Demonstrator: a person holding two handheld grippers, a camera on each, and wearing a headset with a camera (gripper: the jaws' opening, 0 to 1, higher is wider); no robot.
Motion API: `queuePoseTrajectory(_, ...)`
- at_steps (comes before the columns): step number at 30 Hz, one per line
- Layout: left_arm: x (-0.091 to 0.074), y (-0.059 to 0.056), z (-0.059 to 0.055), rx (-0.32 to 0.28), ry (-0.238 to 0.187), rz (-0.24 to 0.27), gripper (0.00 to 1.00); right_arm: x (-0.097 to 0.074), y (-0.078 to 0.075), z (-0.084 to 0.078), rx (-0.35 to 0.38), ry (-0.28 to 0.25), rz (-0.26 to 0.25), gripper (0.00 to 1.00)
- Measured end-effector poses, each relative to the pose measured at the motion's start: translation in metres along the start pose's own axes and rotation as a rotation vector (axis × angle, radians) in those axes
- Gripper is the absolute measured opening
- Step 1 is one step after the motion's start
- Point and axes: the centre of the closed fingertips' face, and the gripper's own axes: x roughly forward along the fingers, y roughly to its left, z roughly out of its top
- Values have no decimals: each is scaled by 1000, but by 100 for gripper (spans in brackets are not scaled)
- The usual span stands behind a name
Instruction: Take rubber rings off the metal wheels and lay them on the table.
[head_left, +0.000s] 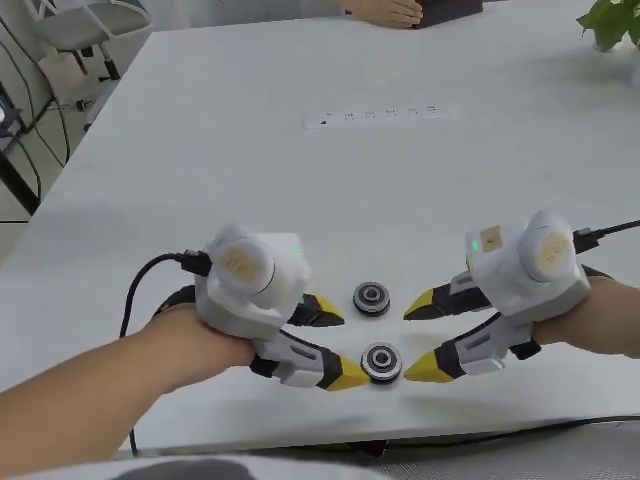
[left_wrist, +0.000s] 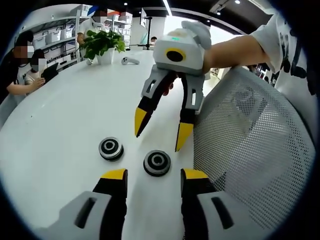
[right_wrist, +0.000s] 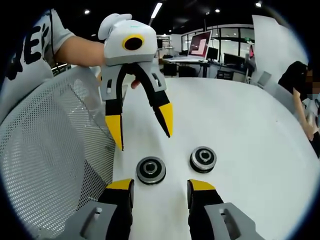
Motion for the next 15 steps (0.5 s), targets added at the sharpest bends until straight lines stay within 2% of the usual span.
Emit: queuePoseTrajectory(15, 18, -8, 5, 39, 28, -38, 28, 1, 3, -6, 9, 13, 14, 41)
